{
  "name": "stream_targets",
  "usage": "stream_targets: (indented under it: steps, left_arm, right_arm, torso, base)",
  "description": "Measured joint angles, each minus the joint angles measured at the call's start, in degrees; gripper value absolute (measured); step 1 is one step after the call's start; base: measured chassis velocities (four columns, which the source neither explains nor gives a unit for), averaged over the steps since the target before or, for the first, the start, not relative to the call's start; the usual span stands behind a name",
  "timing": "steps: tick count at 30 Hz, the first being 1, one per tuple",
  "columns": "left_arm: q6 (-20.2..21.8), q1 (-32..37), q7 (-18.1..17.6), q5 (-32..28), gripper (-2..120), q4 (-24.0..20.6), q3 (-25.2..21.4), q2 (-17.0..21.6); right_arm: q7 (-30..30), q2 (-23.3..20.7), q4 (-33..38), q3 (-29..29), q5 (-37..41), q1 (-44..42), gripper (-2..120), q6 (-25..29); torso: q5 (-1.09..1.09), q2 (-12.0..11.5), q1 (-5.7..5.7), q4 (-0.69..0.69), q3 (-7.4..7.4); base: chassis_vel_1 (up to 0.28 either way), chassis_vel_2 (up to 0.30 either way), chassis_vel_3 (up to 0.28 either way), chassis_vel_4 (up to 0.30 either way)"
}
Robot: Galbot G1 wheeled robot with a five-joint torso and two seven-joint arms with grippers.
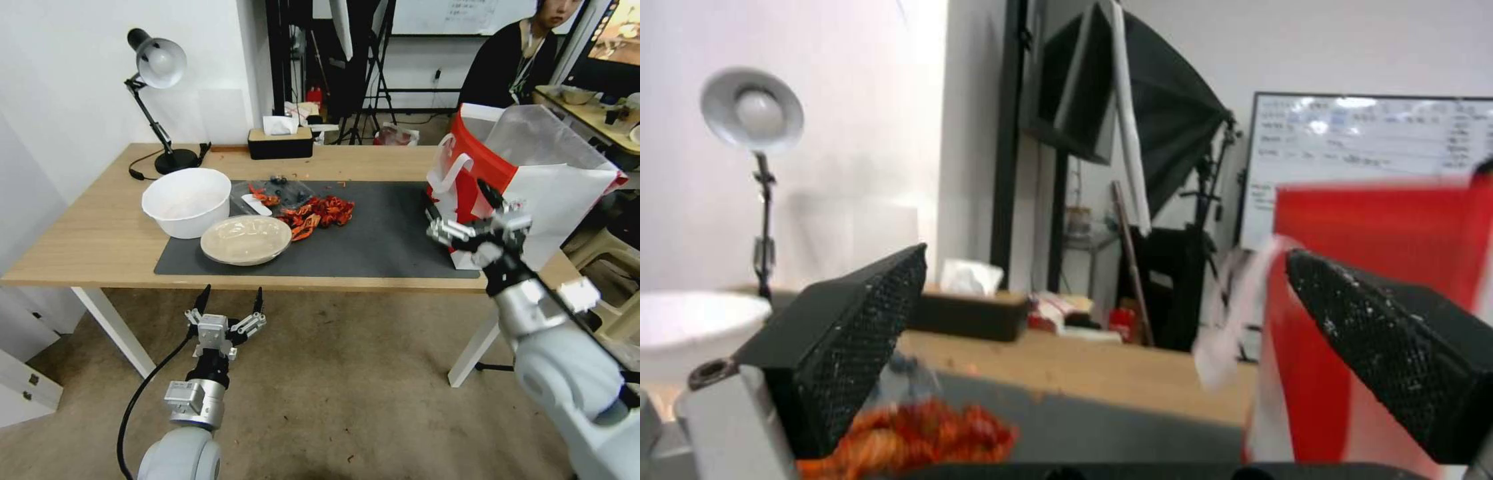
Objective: Pick up the trash from the table and place it into the takeout bag.
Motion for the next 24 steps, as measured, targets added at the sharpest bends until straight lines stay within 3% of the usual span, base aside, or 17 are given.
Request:
stream_targets:
  steps: [8, 19, 24]
  left_arm:
    - [-0.41, 0.03, -0.03, -0.15, 100, 0.43, -0.11, 0.05]
    - [-0.57, -0.15, -0.07, -0.13, 100, 0.84, -0.13, 0.17]
    - [-0.57, -0.18, -0.07, -0.12, 100, 0.97, -0.11, 0.21]
  right_arm:
    - [1.92, 3.63, -4.22, -1.04, -5.08, -6.03, 100, 5.89]
    - [3.75, 6.35, -12.24, -4.28, -4.75, -9.41, 100, 12.92]
    - [3.75, 7.04, -12.95, -4.79, -4.60, -9.84, 100, 13.43]
  torso:
    - [-0.01, -0.01, 0.00, 0.02, 0.00]
    - [0.00, 0.00, 0.00, 0.01, 0.00]
    - [-0.01, 0.00, 0.00, 0.01, 0.01]
  base:
    - [0.000, 0.000, 0.000, 0.000]
    - [0.000, 0.000, 0.000, 0.000]
    - [0.000, 0.000, 0.000, 0.000]
